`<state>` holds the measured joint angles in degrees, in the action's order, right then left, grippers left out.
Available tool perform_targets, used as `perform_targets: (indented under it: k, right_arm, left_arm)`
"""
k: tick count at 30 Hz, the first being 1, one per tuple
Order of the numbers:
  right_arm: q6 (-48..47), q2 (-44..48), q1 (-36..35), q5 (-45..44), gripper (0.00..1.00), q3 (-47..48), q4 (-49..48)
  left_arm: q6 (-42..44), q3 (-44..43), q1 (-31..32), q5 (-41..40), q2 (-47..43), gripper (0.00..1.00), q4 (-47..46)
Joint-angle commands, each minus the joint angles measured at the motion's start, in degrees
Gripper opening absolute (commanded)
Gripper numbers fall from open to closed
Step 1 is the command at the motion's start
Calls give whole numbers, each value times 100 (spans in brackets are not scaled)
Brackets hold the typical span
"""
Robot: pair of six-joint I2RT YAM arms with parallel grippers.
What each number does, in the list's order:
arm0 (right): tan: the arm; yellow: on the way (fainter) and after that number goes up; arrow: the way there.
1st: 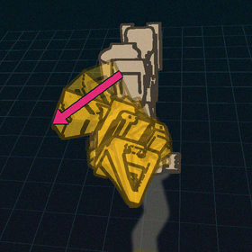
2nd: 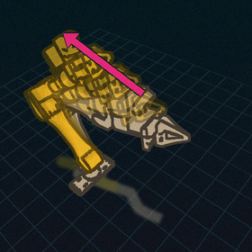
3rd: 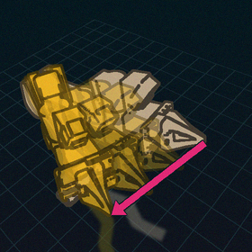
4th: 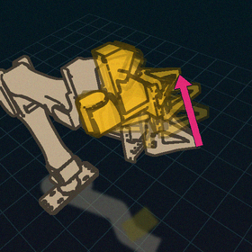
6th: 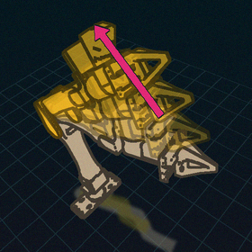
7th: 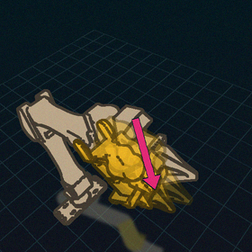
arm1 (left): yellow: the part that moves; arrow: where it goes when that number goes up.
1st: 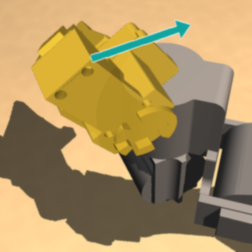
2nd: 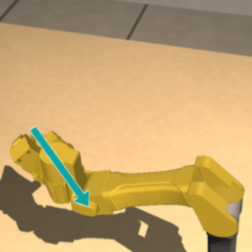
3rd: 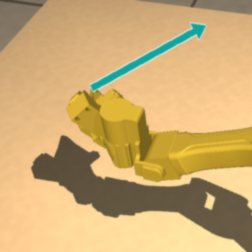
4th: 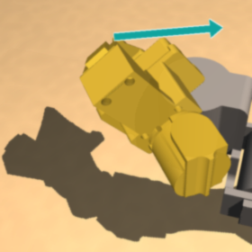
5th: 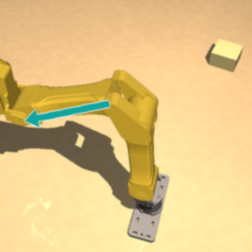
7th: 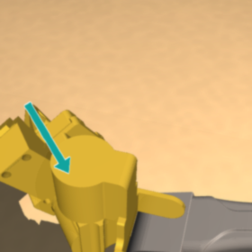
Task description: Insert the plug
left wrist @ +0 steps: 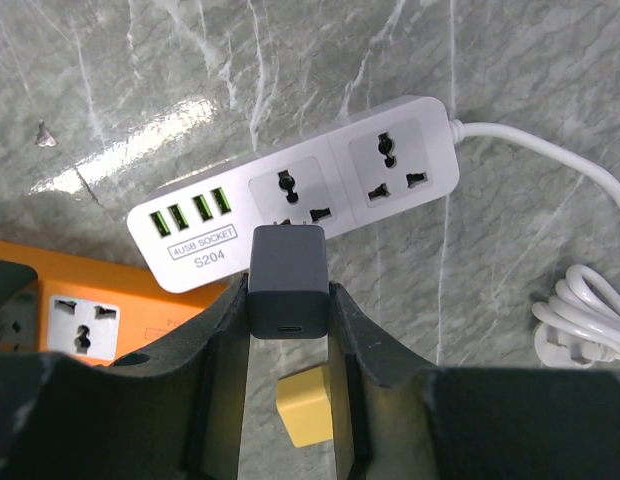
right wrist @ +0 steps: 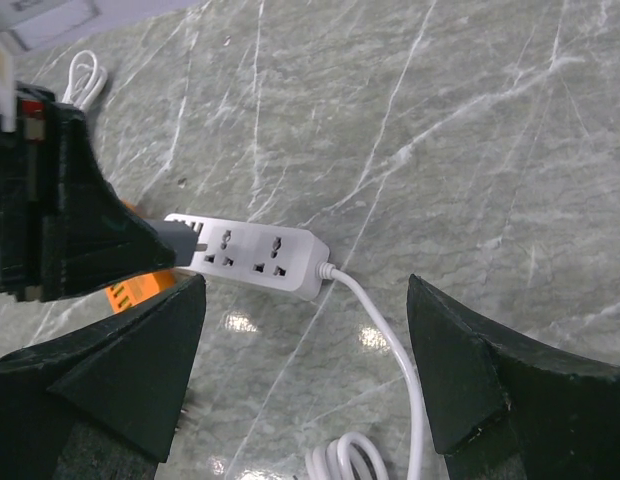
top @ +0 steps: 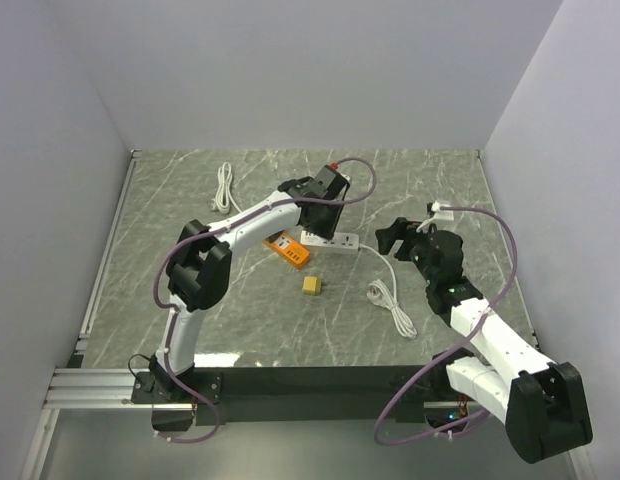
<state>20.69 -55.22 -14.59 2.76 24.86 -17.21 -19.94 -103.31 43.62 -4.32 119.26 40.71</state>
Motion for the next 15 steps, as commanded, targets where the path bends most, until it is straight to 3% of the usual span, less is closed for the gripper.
perform_targets:
  k: [1, 15]
  right_arm:
    - [5, 178, 44, 66, 87, -52, -300]
    - [-3, 222, 44, 128, 87, -104, -344]
  left_arm:
    - [114, -462, 24, 63, 158, 1, 315]
    - [43, -963, 42, -34, 642, 1, 534]
